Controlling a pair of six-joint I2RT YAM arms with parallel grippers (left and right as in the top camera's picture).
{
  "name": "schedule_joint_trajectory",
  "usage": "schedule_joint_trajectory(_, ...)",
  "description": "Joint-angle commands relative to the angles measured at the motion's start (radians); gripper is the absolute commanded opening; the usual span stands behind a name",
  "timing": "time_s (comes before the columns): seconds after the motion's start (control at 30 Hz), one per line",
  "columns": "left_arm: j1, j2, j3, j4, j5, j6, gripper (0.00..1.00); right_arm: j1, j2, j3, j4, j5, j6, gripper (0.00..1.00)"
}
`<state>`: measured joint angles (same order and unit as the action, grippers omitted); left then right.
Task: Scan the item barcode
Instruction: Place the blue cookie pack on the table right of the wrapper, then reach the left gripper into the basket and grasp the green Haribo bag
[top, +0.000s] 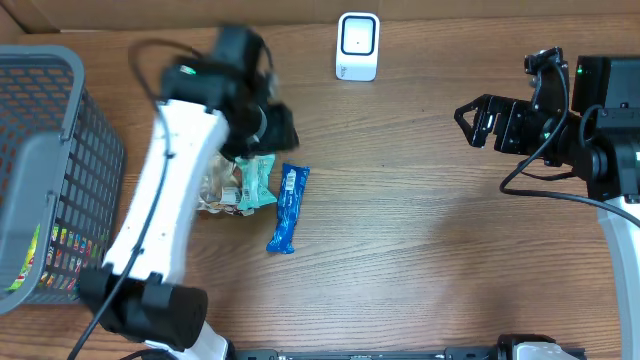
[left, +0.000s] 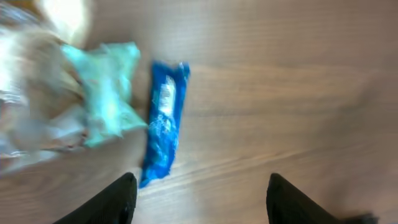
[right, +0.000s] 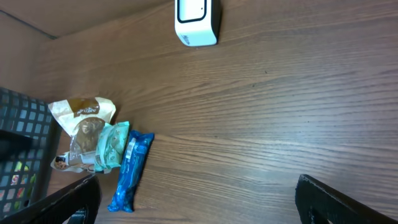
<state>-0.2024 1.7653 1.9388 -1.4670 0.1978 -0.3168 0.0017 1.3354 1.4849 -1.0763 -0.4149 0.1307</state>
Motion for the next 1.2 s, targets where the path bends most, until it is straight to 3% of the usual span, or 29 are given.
schedule_joint_trajectory(0.0, 0.093, -0.021, 0.229, -0.099, -0.100, 0.029, 0.59, 0.004, 0.000, 0.020, -0.001, -0.006, 0.000, 1.00)
schedule_joint_trajectory(0.13, 0.248, -0.028, 0.428, -0.223, -0.203, 0.029, 0.61, 0.004, 0.000, 0.020, -0.011, -0.006, 0.000, 1.00)
schedule_joint_trajectory(0.2, 0.352, -0.065, 0.436, -0.222, -0.198, 0.012, 0.66, 0.004, 0.000, 0.020, -0.010, -0.006, 0.000, 1.00)
schedule_joint_trajectory(0.5, 0.843, -0.132, 0.363, -0.222, -0.236, 0.032, 0.67, 0.004, 0.000, 0.020, -0.014, -0.022, 0.000, 1.00)
schedule_joint_trajectory(0.67, 1.043, -0.107, 0.222, -0.180, -0.250, 0.014, 0.96, 0.004, 0.000, 0.020, -0.015, -0.036, 0.000, 1.00)
schedule_joint_trajectory(0.87, 1.165, -0.055, -0.010, -0.017, -0.198, 0.014, 0.99, 0.004, 0.000, 0.020, -0.015, -0.036, 0.000, 1.00)
schedule_joint_trajectory(1.17, 1.170, -0.003, -0.312, 0.225, -0.150, 0.014, 1.00, 0.004, 0.000, 0.020, -0.015, -0.036, 0.000, 1.00)
